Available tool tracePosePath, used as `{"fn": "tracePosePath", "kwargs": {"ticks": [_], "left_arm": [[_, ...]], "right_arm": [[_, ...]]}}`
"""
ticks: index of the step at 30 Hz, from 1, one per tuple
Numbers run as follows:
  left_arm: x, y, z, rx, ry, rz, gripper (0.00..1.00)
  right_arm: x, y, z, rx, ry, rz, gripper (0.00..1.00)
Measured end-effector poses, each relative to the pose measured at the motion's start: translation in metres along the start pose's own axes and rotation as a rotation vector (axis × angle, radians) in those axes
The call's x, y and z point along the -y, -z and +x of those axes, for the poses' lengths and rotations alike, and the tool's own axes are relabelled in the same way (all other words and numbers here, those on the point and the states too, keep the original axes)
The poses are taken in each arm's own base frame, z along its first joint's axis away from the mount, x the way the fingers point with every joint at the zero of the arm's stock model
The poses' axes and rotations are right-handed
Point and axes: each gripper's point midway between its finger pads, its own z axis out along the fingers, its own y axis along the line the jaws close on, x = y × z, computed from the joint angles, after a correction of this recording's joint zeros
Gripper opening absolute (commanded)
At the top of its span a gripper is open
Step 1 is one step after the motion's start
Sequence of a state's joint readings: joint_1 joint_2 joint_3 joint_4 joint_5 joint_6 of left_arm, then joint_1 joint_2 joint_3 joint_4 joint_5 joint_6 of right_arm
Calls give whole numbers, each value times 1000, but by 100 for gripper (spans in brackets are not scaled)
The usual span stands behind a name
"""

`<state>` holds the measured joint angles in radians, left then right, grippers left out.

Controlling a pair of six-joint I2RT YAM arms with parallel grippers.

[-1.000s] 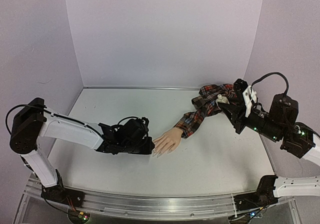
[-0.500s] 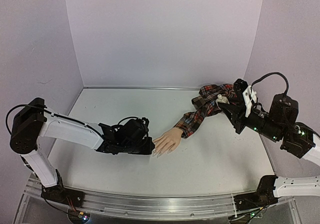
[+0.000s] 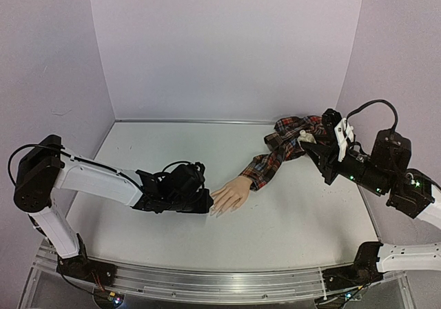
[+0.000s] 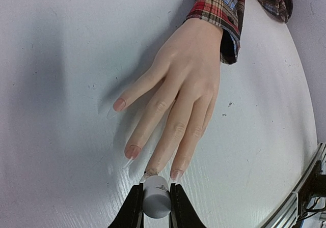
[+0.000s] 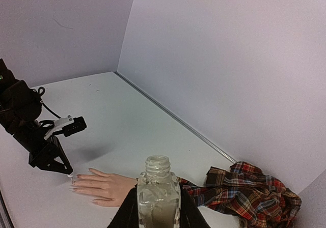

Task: Paint the nails
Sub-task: Paint the nail with the hand.

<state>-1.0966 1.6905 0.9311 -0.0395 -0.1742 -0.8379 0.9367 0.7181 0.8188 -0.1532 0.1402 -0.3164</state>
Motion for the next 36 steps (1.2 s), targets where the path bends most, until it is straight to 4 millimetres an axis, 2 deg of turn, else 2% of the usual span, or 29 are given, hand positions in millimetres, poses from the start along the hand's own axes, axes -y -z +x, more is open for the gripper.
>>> {"fn": "tracePosePath", "kwargs": {"ticks": [29, 36], "left_arm": [[-8, -2, 10, -23, 6, -11, 0], [-23, 0, 21, -45, 18, -50, 0]], "right_arm": [[-1, -1, 1, -3, 1, -4, 0], [-2, -2, 2, -8, 2, -6, 0]]}}
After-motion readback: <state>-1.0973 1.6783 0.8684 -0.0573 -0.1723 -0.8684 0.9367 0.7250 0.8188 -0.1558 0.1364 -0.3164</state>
